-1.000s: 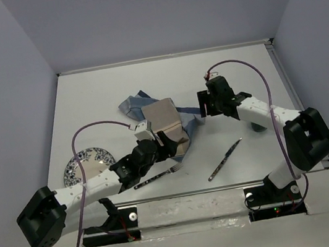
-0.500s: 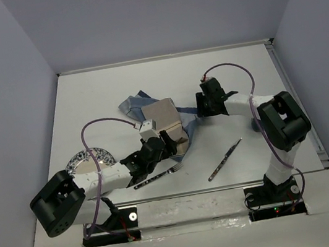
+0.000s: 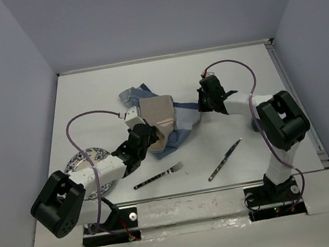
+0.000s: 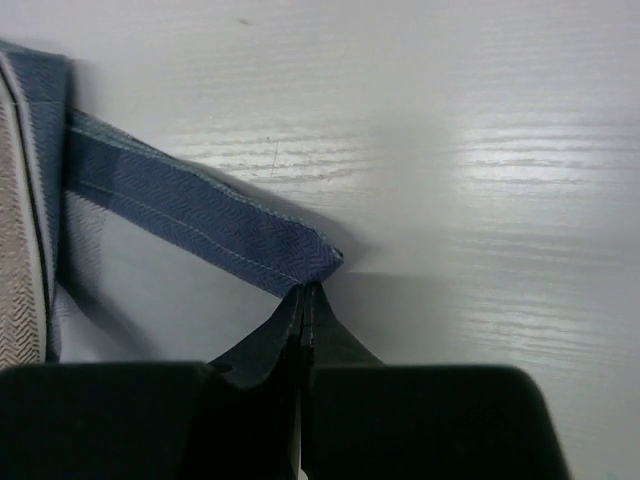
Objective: Set the dinner table for one person
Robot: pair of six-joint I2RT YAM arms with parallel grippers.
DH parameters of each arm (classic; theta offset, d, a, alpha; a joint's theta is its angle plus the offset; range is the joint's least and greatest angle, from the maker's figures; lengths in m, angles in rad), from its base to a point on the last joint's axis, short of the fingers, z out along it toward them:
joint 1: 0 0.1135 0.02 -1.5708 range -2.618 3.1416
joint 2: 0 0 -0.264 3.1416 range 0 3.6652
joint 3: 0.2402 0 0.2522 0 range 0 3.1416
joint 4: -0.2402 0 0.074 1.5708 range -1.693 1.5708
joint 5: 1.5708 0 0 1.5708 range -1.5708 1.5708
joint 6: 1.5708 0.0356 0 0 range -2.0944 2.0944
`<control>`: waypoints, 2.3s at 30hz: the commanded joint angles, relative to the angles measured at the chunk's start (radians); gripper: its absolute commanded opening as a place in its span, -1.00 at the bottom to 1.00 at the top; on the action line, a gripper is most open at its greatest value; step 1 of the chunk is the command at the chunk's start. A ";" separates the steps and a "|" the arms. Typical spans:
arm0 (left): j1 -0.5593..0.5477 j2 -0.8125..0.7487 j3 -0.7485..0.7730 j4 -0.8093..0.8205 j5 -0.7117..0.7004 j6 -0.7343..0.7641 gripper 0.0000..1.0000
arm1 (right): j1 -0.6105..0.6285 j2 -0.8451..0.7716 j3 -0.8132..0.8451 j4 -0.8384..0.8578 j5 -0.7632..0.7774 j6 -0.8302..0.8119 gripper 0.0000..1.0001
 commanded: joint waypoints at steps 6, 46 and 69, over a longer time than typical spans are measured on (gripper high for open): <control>0.187 -0.085 0.166 0.038 0.006 0.105 -1.00 | -0.080 -0.273 -0.045 0.069 0.203 -0.011 -1.00; 0.336 -0.464 -0.214 -0.275 0.092 -0.083 -0.53 | -0.121 -0.518 -0.274 -0.003 0.202 0.033 -1.00; 0.321 -0.096 -0.138 -0.071 0.056 -0.143 -0.12 | -0.121 -0.527 -0.297 0.020 0.139 0.030 -1.00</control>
